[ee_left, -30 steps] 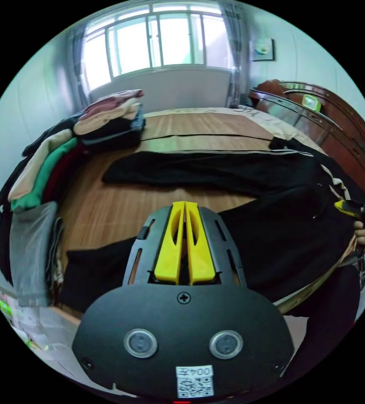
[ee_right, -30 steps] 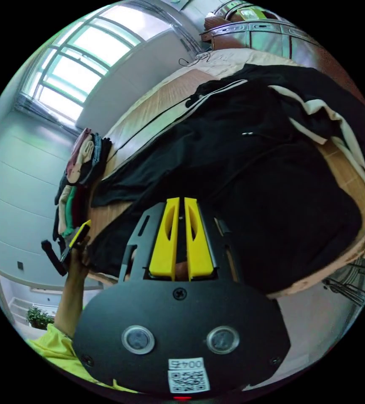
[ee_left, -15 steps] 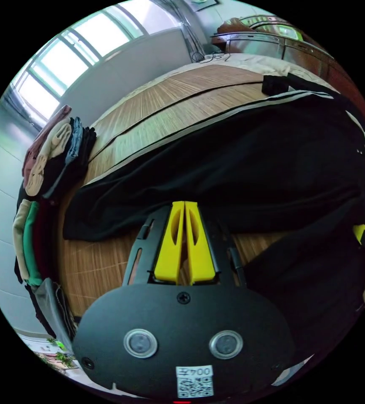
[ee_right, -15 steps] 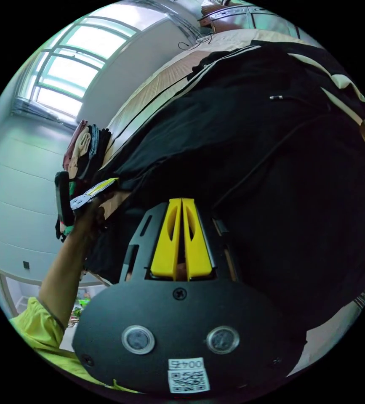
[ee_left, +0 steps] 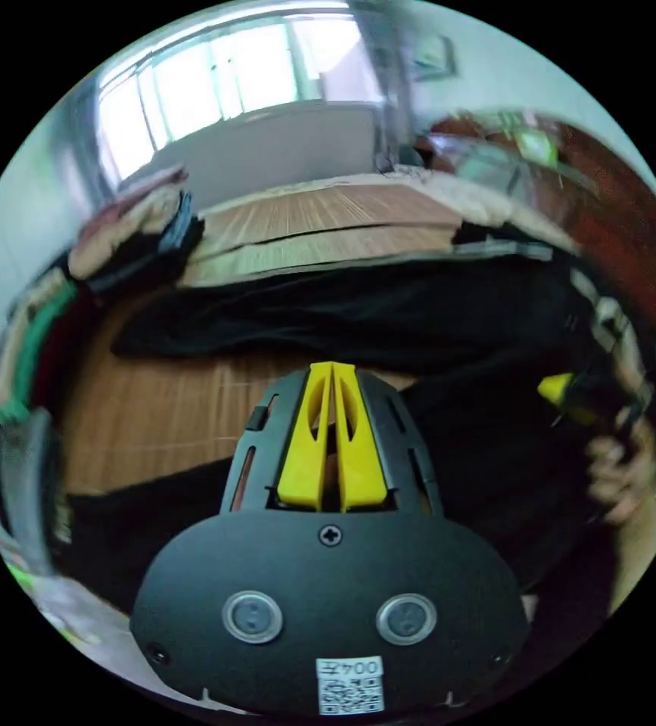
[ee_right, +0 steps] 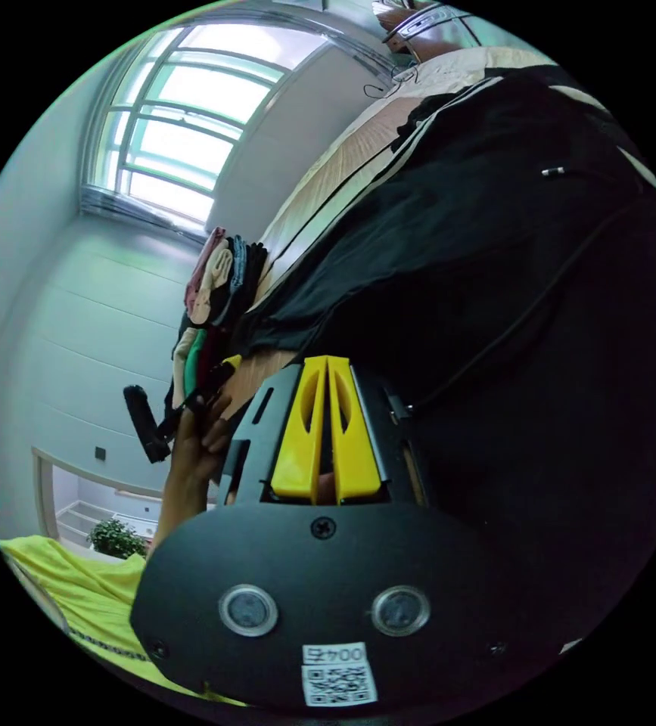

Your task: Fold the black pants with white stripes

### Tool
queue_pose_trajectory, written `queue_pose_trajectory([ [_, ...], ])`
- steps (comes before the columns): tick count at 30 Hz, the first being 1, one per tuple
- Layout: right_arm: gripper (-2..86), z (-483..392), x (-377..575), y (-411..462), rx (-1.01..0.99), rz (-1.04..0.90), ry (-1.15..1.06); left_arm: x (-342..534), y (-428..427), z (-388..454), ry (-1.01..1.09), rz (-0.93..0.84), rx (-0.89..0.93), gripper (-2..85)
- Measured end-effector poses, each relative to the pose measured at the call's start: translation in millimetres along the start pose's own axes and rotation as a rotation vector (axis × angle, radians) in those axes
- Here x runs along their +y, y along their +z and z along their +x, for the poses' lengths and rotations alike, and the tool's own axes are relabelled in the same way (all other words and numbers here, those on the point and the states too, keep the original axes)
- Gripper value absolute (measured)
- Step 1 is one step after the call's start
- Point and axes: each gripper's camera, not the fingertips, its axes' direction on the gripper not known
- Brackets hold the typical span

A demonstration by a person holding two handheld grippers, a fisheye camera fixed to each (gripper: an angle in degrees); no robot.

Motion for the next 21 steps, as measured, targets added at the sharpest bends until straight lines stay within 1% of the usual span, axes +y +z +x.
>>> queue_pose_trajectory([
  [1, -0.7, -1.6, -4.0, 7.7, -0.032, 0.008, 0.002, -8.4, -8.1, -36.4, -0.179, 0.059, 0.164, 0.6],
  [2, -0.7, -6.3, -7.6, 16.4, -0.054, 0.012, -0.009, -9.4, -11.6, -55.7, -0.272, 0.114, 0.245, 0.7],
  [3, -0.6, -10.1, -9.2, 21.0, -0.057, 0.014, -0.020, -6.8, -18.5, -87.9, -0.401, 0.272, 0.363, 0.7],
  [4, -0.6, -19.8, -12.0, 29.6, -0.052, 0.021, -0.049, -3.7, -25.1, -110.0, -0.466, 0.440, 0.378, 0.6],
  [5, -0.6, -31.3, -15.7, 38.5, -0.038, 0.015, -0.080, -4.5, -26.5, -117.8, -0.480, 0.496, 0.356, 0.6],
  [6, -0.6, -37.6, -18.1, 42.6, -0.032, 0.013, -0.097, -13.5, -22.6, -130.5, -0.486, 0.515, 0.292, 0.5],
  [8, -0.2, -72.2, -37.9, 56.0, 0.062, 0.044, -0.167, -37.9, 0.3, -152.6, -0.554, 0.326, 0.256, 0.4],
  [9, -0.1, -84.0, -47.6, 59.9, 0.092, 0.053, -0.189, -51.9, 21.1, -165.1, -0.612, 0.149, 0.269, 0.4],
  [10, 0.4, -109.8, -72.5, 69.9, 0.122, 0.065, -0.243, -60.7, 38.6, -170.1, -0.610, 0.036, 0.303, 0.4],
  [11, 1.1, -137.5, -103.8, 84.9, 0.132, 0.072, -0.309, -62.0, 45.1, -173.9, -0.633, 0.000, 0.319, 0.3],
  [12, 2.2, -152.0, -121.3, 95.0, 0.142, 0.069, -0.338, -60.7, 47.8, -185.6, -0.699, 0.006, 0.378, 0.3],
  [13, 4.4, -182.4, -158.2, 122.2, 0.178, 0.033, -0.411, -60.9, 45.8, -195.8, -0.740, 0.018, 0.413, 0.2],
  [14, 5.6, -212.0, -193.2, 158.6, 0.250, -0.024, -0.498, -62.5, 44.1, -198.9, -0.746, 0.022, 0.419, 0.2],
  [15, 6.2, -224.9, -209.3, 179.2, 0.301, -0.056, -0.529, -68.2, 40.1, -202.8, -0.744, 0.021, 0.416, 0.1],
  [17, 8.5, -268.4, -255.0, 262.9, 0.452, -0.190, -0.683, -77.9, 33.7, -206.0, -0.733, 0.017, 0.397, 0.1],
  [18, 9.0, -277.8, -261.5, 281.9, 0.487, -0.211, -0.727, -84.2, 30.0, -207.8, -0.725, 0.014, 0.385, 0.1],
  [20, 11.1, -309.8, -274.2, 350.9, 0.609, -0.292, -0.921, -91.1, 26.2, -213.1, -0.725, 0.011, 0.390, 0.1],
  [21, 11.4, -316.0, -276.0, 365.5, 0.631, -0.306, -0.961, -94.0, 24.4, -217.6, -0.734, 0.013, 0.403, 0.1],
])
